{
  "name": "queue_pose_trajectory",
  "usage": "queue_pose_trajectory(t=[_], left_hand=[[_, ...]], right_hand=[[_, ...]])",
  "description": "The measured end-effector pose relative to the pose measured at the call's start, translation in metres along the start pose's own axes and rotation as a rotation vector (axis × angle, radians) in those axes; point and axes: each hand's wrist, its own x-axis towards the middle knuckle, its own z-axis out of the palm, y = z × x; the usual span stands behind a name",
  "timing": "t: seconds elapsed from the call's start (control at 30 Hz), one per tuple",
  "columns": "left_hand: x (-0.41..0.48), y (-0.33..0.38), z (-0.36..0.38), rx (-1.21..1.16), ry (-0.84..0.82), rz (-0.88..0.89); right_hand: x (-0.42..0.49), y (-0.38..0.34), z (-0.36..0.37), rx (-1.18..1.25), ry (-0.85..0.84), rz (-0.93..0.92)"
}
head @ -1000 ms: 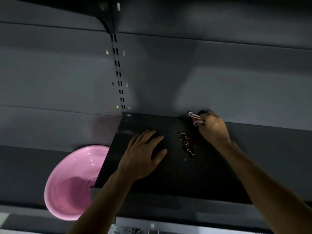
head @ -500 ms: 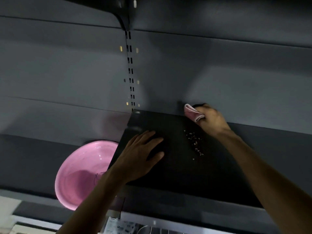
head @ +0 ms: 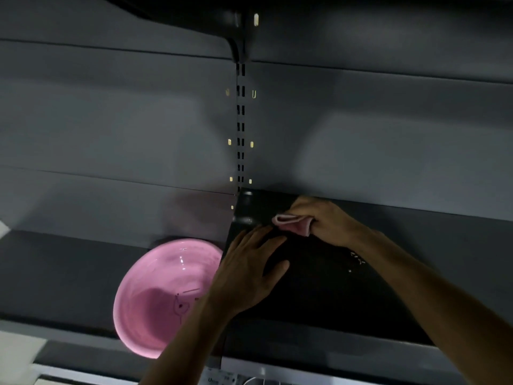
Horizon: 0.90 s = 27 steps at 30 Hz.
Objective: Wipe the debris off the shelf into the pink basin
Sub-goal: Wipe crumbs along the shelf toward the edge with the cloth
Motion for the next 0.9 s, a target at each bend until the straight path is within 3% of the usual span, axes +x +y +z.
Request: queue_pose_trajectory(t=[0.1,0.3,0.4,0.47,0.73,0.9], left_hand=[[-0.01,0.004,-0.008,-0.044,-0.032,0.058],[-0.025,0.006,-0.017,0.002,-0.041,0.043],[-0.029,0.004,-0.013,0.013,-0.016,0.028],[-0.03,0.005,-0.013,0.012,0.004,0.02],[-0.033,0.01,-0.007,0.048,0.128,0.022],[-0.031,0.01,-0.008,0.05,0.079,-0.013]], right_hand=[[-0.006,-0.014,-0.006,0.021,-0.089,0.009],[0.046,-0.013,-0.008,-0.242,0.058,0.108],[0.069,-0.014,0.016,-0.235,0.099,0.196],[0.076,-0.015,0.029,-0.172,0.113,0.159],[0.043,-0.03,0.022,-0.028,-0.162,-0.158],[0.08,-0.016,0.013,-0.137,0.032,0.0]])
